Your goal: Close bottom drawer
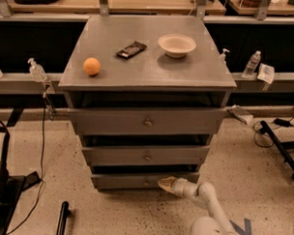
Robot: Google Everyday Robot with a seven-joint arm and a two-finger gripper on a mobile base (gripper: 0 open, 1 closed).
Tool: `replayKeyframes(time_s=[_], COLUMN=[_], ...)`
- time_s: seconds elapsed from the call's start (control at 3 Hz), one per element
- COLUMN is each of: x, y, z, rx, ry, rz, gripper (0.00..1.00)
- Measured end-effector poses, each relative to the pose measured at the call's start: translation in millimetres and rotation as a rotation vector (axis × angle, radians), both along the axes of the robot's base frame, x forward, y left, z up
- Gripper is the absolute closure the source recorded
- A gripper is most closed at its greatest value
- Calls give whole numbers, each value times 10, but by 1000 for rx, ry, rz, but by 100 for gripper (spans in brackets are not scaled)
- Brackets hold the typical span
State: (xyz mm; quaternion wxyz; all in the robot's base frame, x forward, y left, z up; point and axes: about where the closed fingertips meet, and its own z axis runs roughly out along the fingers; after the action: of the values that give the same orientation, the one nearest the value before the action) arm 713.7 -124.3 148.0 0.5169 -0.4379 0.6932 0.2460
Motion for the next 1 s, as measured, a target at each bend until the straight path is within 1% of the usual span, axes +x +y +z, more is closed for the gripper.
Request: replayKeyframes(time_s=[0.33,0.67,1.0], x=[-10,-122,-298], y=[-4,-67,-126], z=[0,-105,-233], rx=[0,7,5], ry=[0,8,15], rz=[0,7,28], gripper=[100,100,100])
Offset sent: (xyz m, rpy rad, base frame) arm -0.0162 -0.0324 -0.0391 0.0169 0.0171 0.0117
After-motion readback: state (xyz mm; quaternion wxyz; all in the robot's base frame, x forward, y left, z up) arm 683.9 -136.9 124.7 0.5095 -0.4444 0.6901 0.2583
